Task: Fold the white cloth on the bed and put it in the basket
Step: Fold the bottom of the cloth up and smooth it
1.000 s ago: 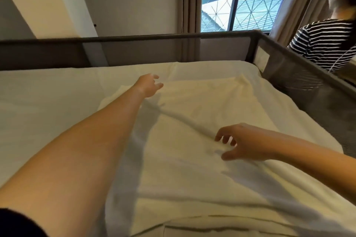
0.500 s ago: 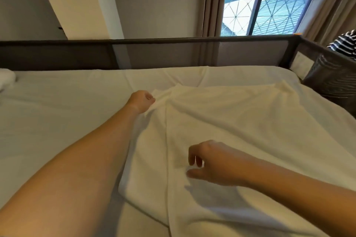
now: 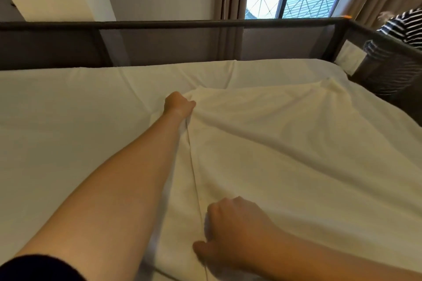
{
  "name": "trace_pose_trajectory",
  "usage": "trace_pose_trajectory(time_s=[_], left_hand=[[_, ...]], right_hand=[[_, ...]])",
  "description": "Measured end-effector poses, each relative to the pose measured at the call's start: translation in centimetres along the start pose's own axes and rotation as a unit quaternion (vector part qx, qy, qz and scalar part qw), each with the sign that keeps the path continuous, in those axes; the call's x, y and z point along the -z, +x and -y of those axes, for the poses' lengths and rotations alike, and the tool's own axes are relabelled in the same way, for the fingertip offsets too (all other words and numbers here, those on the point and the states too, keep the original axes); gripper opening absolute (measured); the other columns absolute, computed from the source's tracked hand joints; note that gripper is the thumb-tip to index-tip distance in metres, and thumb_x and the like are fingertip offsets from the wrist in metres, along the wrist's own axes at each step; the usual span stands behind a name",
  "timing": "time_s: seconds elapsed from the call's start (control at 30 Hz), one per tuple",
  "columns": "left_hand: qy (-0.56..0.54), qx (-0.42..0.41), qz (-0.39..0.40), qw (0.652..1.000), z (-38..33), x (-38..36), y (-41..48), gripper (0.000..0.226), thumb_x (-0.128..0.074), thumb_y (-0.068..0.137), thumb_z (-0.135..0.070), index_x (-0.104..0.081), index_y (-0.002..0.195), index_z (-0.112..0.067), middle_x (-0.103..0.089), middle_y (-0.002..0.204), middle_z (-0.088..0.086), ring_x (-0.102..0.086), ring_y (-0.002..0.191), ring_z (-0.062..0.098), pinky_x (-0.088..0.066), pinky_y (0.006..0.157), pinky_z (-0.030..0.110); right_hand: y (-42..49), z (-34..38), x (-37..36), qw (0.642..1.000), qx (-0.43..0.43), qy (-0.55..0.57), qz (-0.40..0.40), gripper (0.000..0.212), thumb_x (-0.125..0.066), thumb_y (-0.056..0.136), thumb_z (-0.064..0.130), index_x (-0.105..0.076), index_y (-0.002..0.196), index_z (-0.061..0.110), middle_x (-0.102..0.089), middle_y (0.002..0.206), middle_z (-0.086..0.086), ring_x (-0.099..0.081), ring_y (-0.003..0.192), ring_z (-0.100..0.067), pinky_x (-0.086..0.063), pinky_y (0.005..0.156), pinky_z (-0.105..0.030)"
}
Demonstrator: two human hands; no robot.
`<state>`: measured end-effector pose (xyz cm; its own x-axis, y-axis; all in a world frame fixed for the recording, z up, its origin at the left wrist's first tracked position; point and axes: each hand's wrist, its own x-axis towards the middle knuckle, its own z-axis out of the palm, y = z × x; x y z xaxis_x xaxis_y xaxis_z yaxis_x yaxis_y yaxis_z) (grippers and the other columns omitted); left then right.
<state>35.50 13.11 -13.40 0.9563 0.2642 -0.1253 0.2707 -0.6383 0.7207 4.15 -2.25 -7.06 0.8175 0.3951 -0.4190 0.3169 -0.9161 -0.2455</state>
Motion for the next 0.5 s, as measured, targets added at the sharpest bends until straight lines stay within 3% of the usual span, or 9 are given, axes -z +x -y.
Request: trace_pose_trajectory(time_s=[0.1, 0.17, 0.3, 0.37, 0.5], left_hand=[[-0.021, 0.018, -0.01, 1.0, 0.0, -0.5, 0.4, 0.058, -0.083, 0.083, -0.041, -0.071, 0.129, -0.008, -0.072, 0.132, 0.013, -0.07, 0.117, 0.036, -0.054, 0.098, 0.038], [-0.031, 0.005, -0.011, 0.999, -0.2, -0.7, 0.2, 0.047, -0.082, 0.087, -0.035, -0.074, 0.125, -0.009, -0.074, 0.128, 0.012, -0.07, 0.115, 0.035, -0.053, 0.098, 0.037], [-0.077, -0.029, -0.048, 0.995, -0.2, -0.1, 0.4, 0.022, -0.079, 0.091, -0.024, -0.078, 0.11, -0.013, -0.077, 0.113, 0.007, -0.072, 0.107, 0.028, -0.055, 0.1, 0.037], [-0.096, -0.047, -0.065, 0.992, -0.2, 0.9, 0.5, 0.016, -0.079, 0.091, -0.022, -0.078, 0.105, -0.014, -0.076, 0.103, 0.004, -0.072, 0.099, 0.025, -0.058, 0.097, 0.038], [-0.107, -0.075, -0.086, 0.988, -0.5, 3.0, 0.8, 0.01, -0.079, 0.091, -0.021, -0.077, 0.099, -0.016, -0.074, 0.095, 0.001, -0.072, 0.092, 0.023, -0.062, 0.091, 0.039]], right_hand=[[0.0, 0.4, -0.1, 1.0, -0.008, 0.0, 0.007, 0.035, -0.058, 0.091, 0.042, -0.076, 0.102, 0.013, -0.07, 0.093, -0.011, -0.061, 0.082, -0.035, -0.054, 0.077, -0.038], [0.0, 0.5, 0.0, 1.0, -0.009, 0.003, 0.013, 0.029, -0.058, 0.09, 0.028, -0.077, 0.104, 0.012, -0.07, 0.092, -0.013, -0.056, 0.078, -0.035, -0.053, 0.076, -0.037], [-0.1, 0.7, 0.7, 0.999, 0.013, 0.025, 0.022, 0.027, -0.061, 0.091, 0.023, -0.078, 0.108, 0.01, -0.071, 0.099, -0.015, -0.06, 0.084, -0.034, -0.054, 0.078, -0.037], [-0.1, 0.8, 1.1, 0.999, 0.023, 0.043, 0.009, 0.022, -0.06, 0.093, 0.025, -0.073, 0.1, 0.009, -0.068, 0.093, -0.014, -0.065, 0.088, -0.035, -0.053, 0.076, -0.036], [0.4, 1.8, 2.3, 0.994, 0.05, 0.092, -0.016, 0.025, -0.062, 0.091, 0.028, -0.062, 0.078, 0.007, -0.062, 0.074, -0.009, -0.067, 0.073, -0.032, -0.06, 0.066, -0.042]])
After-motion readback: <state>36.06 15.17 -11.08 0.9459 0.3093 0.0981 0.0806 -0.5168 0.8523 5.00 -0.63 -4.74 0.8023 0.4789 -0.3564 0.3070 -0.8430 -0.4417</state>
